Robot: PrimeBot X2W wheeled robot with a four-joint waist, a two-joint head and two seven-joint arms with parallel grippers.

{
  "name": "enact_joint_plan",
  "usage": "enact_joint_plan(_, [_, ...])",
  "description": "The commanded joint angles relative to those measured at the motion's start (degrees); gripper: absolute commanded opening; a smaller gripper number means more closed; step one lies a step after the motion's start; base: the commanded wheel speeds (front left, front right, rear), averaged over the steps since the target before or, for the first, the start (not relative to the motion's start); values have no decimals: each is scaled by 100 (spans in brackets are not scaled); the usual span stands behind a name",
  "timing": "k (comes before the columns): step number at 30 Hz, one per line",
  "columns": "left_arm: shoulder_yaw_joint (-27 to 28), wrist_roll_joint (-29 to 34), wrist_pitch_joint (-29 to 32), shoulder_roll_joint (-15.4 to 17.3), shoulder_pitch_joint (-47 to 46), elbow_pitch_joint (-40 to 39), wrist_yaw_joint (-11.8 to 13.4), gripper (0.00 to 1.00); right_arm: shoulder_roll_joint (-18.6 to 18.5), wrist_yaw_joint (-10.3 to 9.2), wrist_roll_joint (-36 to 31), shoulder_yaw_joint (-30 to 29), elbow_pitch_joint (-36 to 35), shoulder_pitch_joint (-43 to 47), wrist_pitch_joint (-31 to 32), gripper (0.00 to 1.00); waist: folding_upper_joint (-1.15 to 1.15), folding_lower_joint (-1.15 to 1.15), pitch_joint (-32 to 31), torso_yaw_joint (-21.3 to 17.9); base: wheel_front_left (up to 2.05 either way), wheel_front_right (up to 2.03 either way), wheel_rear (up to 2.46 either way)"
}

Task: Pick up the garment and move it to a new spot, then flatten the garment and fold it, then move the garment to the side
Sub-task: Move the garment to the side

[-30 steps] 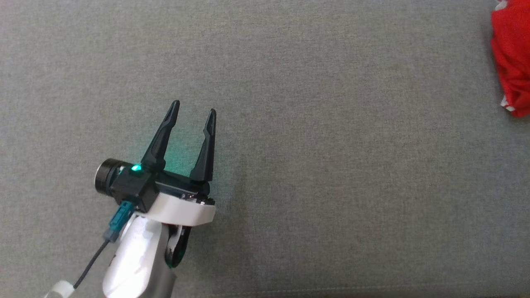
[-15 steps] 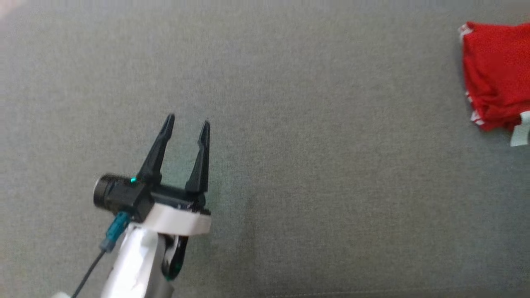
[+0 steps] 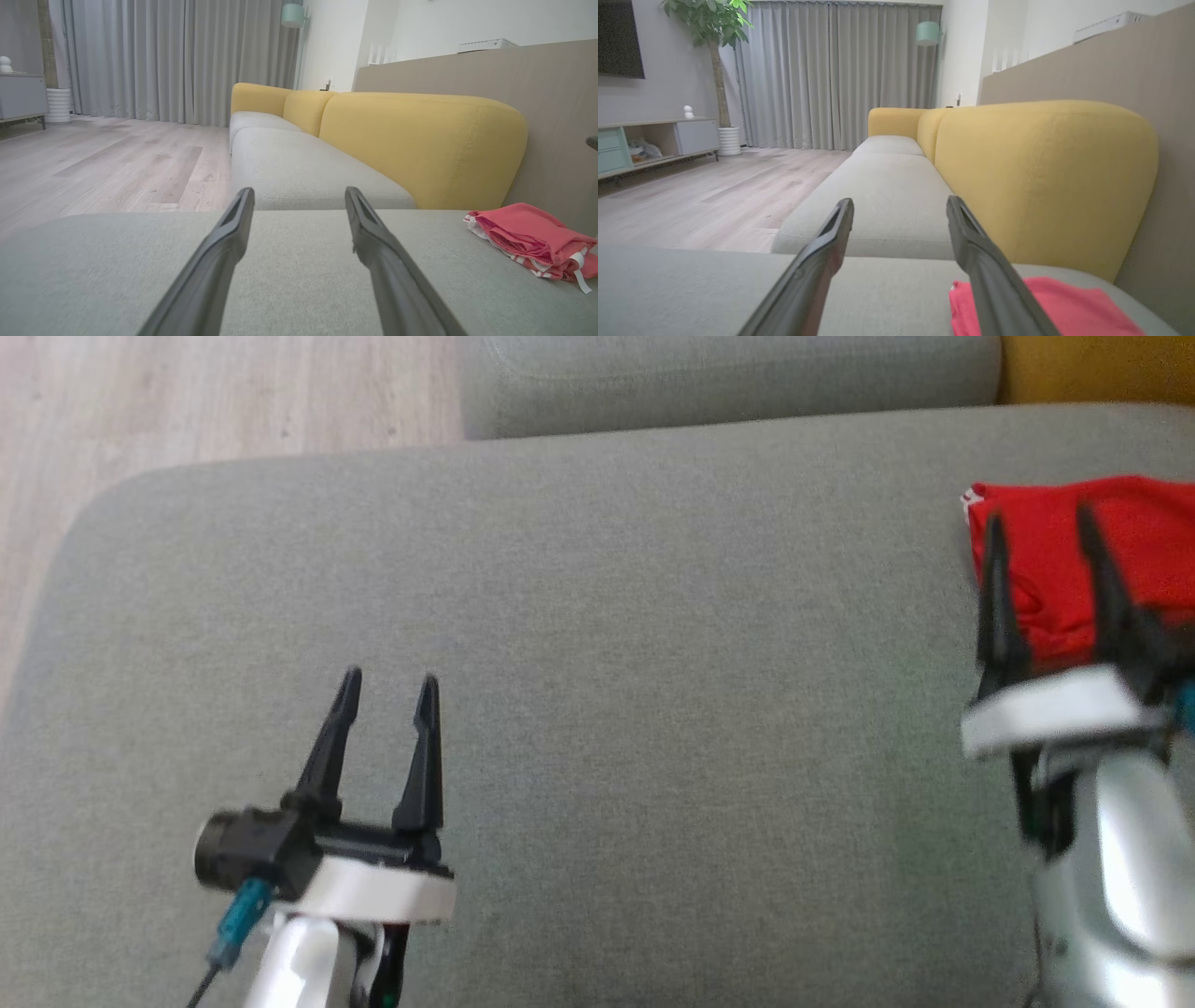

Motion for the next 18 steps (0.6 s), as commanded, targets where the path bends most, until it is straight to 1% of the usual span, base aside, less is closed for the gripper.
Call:
enact_joint_plan(1, [232,-15,-29,25,-62,-166,26,100,25,-5,81,96,-235,42,-118,100,0,1,-72,48,0,0,0])
enact_joint_plan(4, [284,-118,-29,25,27,-166,41,100,105,-5,308,148,-259,537,-311,100,0,1,-127,92,0,0,0])
enact_joint_plan(6, [302,-191,-29,25,88,-160,40,100,110,-5,684,252,-201,808,-408,100,0,1,-152,112,0,0,0])
enact_joint_plan(10, [315,-271,-29,25,187,-67,30,100,113,-5,1016,481,-22,1133,-492,100,0,1,-184,124,0,0,0])
enact_joint_plan(13, [342,-309,-29,25,210,-24,26,100,113,-5,1079,623,20,1217,-510,100,0,1,-201,121,0,0,0])
enact_joint_plan(18, [353,-283,-29,25,190,0,30,100,114,-5,1100,665,-79,1214,-515,100,0,1,-206,132,0,0,0])
